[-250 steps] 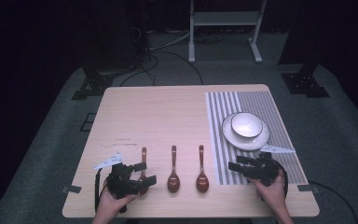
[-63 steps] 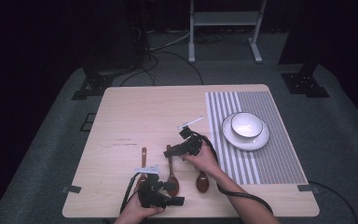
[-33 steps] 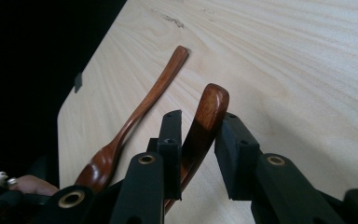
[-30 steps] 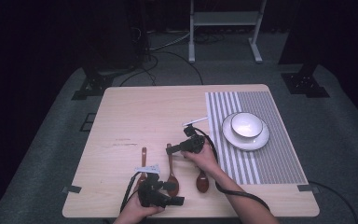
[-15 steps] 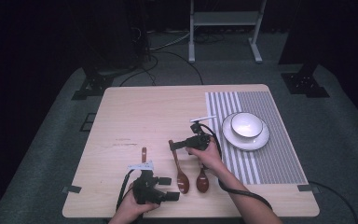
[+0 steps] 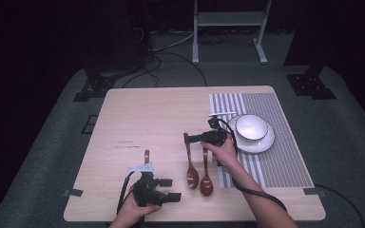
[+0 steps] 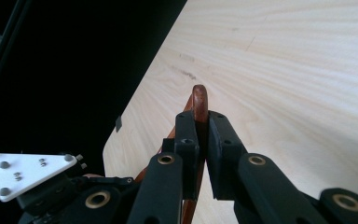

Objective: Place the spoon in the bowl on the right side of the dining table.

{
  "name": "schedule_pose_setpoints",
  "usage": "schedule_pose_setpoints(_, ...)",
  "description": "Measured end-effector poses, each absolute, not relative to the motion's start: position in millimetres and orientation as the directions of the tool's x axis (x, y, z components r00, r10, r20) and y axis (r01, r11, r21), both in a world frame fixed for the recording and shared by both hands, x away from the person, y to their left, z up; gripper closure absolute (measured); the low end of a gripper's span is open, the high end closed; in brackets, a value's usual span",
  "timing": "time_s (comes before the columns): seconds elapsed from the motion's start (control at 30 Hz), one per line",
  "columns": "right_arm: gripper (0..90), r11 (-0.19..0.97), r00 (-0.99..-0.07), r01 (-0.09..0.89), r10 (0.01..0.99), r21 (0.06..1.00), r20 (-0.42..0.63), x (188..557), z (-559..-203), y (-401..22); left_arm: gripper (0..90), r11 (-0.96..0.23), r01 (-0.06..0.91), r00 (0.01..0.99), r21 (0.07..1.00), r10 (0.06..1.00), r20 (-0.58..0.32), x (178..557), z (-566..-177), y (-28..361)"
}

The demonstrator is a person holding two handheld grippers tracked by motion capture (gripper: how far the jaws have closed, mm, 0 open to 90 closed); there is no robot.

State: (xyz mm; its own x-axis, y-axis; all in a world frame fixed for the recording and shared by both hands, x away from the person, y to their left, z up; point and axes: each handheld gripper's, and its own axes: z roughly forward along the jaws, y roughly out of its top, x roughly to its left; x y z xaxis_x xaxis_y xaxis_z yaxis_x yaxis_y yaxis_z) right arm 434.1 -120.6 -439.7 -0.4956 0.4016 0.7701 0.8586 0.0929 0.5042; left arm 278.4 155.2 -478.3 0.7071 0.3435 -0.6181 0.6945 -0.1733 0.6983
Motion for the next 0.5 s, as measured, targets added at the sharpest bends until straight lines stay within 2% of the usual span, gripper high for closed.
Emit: schedule_pose_setpoints(0.5,83.1,0.013,-0.475,0.851,0.445,0.525,0.759,438,-417,-155,0.0,-0.149,0.694,0.702,0.705,0.359,-0.615,280,-478,162)
